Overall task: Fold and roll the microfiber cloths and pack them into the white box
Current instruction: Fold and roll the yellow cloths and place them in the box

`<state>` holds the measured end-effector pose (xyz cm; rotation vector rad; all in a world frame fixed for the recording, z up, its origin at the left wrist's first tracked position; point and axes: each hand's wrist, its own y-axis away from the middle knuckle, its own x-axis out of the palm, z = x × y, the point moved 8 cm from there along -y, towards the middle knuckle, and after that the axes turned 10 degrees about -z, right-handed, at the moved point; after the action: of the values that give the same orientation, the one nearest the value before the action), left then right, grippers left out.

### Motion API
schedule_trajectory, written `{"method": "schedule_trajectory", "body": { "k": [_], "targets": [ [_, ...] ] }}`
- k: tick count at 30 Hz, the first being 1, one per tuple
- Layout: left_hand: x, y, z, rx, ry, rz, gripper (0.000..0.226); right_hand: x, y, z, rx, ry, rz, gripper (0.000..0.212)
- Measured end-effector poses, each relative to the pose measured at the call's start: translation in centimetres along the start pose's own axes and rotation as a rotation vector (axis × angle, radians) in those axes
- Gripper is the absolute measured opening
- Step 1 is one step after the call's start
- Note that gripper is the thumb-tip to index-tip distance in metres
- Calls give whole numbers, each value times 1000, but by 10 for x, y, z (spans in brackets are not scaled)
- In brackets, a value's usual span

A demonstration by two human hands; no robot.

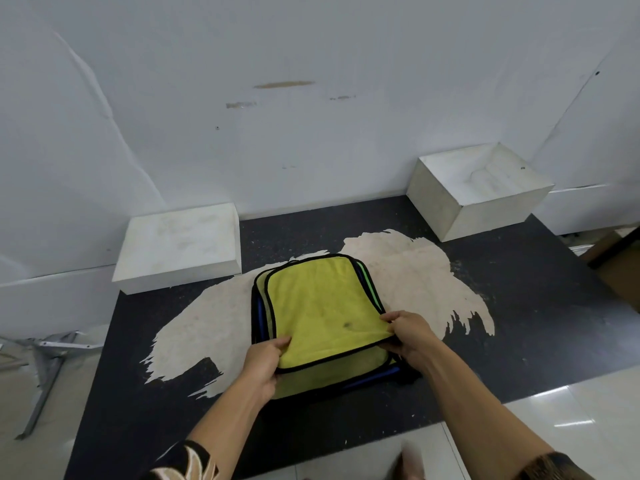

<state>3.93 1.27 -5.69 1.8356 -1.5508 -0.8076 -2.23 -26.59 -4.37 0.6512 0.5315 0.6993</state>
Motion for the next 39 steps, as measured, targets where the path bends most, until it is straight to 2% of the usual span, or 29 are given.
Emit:
{"method": "schedule_trajectory", "body": {
  "k": [3,5,8,12,13,17,18,23,26,35,39],
  "targets": [
    [-4,0,-10,45,-2,-21,19,1,5,5,35,63,70,27],
    [-10,-5,-18,113,2,-66,13,0,6,13,-15,142,82,28],
    [-18,-5,-34,315,-124,-211,9,-1,6,31,-130,203,63,14],
    [-12,15,-62,513,-242,-340,8,5,5,54,-216,71,56,39],
    [-10,20,-68,535,-237,-360,8,7,4,60,-233,61,71,38],
    [5,33,-88,613,-193,-381,12,4,6,84,-253,53,185,8],
    [10,34,-92,623,-164,-366,12,2,5,89,-243,38,218,5],
    [72,50,-112,577,5,-183,23,-25,-7,119,-164,-33,472,31],
    [118,65,-115,541,-6,-109,35,-59,-20,139,-177,38,553,36],
    [229,91,-86,484,-63,-39,38,-174,-88,168,-162,-72,356,52],
    [279,112,-101,488,18,-34,36,-206,-100,201,-217,-147,304,50]
  ]
}}
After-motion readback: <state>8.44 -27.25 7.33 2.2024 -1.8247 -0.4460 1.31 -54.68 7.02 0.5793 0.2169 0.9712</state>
